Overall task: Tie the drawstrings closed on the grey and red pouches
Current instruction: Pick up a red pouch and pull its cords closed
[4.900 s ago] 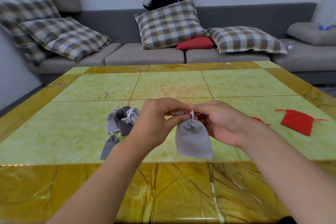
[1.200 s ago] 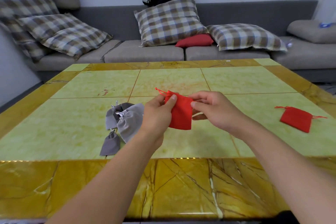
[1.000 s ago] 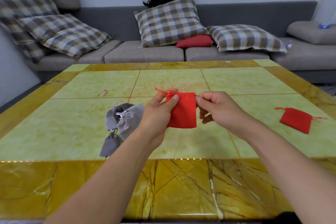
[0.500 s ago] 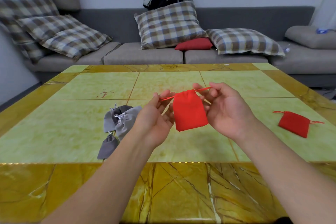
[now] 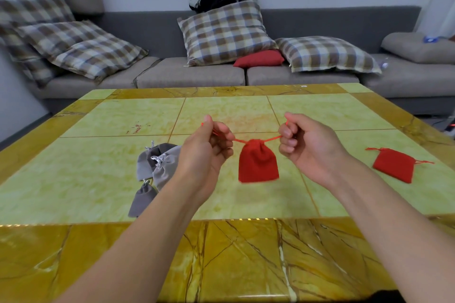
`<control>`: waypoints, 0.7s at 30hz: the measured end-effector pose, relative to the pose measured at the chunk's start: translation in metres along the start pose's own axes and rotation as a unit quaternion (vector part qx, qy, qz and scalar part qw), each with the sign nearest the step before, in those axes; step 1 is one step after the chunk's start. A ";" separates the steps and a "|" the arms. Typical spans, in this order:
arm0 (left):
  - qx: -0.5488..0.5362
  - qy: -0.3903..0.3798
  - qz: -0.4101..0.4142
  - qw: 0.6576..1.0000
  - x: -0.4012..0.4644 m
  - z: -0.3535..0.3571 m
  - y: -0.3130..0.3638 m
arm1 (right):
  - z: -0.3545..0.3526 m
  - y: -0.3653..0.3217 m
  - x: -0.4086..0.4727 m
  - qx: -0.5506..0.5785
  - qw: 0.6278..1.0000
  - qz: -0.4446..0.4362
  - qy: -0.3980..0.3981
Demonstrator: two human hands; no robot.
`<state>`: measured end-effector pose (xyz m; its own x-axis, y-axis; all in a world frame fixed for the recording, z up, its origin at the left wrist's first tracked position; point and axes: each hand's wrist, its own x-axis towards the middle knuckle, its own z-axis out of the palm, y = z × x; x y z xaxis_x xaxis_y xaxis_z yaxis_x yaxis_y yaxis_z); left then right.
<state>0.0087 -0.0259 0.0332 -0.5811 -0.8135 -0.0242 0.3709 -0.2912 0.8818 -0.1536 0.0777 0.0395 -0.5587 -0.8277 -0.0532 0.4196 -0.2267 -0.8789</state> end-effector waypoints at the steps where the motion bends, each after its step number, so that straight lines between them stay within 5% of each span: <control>1: -0.006 0.006 0.005 1.000 -0.001 -0.001 0.002 | 0.000 -0.001 -0.001 -0.002 1.000 0.012 -0.012; 7: -0.040 0.059 0.031 0.997 0.003 -0.004 0.011 | 0.015 0.001 -0.003 -0.027 0.999 -0.041 -0.003; 15: 0.037 -0.009 0.016 0.999 0.001 -0.003 0.010 | 0.022 0.009 -0.014 -0.143 0.980 -0.080 -0.116; 21: 0.144 -0.030 0.064 0.987 -0.004 -0.008 0.004 | 0.024 0.010 -0.020 -0.236 0.957 -0.150 -0.073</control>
<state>0.0182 -0.0282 0.0326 -0.5874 -0.8008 0.1166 0.2274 -0.0251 0.9735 -0.1207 0.0794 0.0428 -0.4835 -0.8324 0.2708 -0.1327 -0.2361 -0.9626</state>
